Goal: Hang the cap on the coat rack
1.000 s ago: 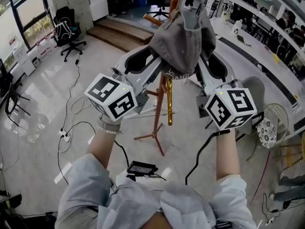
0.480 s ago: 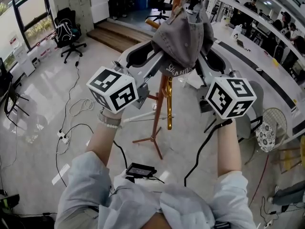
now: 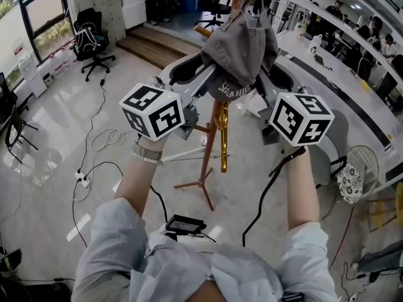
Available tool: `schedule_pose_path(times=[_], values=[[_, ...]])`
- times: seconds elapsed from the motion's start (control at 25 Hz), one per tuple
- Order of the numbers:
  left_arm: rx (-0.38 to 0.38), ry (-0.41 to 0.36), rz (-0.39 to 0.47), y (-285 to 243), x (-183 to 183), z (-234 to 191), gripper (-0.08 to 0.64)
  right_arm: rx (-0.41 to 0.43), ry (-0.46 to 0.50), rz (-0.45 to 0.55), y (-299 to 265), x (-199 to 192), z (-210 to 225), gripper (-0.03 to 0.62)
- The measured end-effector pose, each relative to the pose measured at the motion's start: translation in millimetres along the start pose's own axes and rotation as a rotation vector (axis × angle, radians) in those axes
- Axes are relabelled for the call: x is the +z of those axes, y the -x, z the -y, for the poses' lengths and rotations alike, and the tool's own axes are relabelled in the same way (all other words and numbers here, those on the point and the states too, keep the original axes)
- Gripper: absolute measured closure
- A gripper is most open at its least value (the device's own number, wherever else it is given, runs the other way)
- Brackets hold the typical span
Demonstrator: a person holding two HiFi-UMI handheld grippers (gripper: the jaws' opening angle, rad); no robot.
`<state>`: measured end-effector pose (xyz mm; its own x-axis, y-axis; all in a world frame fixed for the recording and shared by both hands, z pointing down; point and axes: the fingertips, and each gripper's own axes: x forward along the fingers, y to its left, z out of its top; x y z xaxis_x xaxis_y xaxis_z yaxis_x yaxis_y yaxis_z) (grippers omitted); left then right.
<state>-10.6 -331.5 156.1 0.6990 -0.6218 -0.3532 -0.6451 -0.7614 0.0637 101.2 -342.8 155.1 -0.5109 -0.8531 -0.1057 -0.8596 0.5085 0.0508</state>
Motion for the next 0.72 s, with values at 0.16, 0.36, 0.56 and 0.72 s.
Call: schedule_pose_path(times=[0.16, 0.36, 0.56, 0.72], values=[[0.004, 0.024, -0.009, -5.2, -3.7, -6.2, 0.407, 0.004, -0.021, -0.023, -6.0, -4.0, 5.3, 0.468], [0.016, 0.054, -0.027, -7.1, -14.9, -14.7, 0.407, 0.006, -0.013, -0.06, -12.5, -12.6, 8.1, 0.468], [0.027, 0.072, -0.05, -8.4, -28.5, -22.4, 0.407, 0.001, -0.027, -0.084, -17.8, -26.4, 12.0, 0.468], [0.034, 0.068, -0.067, -11.6, -35.8, -27.4, 0.407, -0.001, -0.042, -0.097, -23.2, -34.6, 16.9, 0.468]])
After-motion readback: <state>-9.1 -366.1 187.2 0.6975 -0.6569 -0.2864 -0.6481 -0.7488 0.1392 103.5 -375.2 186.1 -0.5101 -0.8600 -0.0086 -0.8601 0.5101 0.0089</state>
